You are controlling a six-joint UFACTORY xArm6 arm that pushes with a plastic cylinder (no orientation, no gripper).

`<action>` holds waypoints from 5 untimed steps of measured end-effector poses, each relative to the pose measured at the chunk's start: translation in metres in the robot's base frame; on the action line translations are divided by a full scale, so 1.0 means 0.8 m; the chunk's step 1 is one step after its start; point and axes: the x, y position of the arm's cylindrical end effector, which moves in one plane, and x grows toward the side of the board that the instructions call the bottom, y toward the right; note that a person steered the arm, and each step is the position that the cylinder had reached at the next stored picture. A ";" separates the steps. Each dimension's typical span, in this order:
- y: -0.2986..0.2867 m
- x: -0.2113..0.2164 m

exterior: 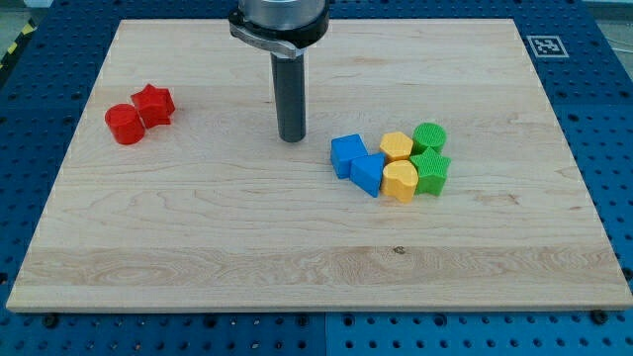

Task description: Push the red circle into the blue cube

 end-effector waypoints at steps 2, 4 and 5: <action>-0.005 0.000; -0.032 0.032; -0.052 0.046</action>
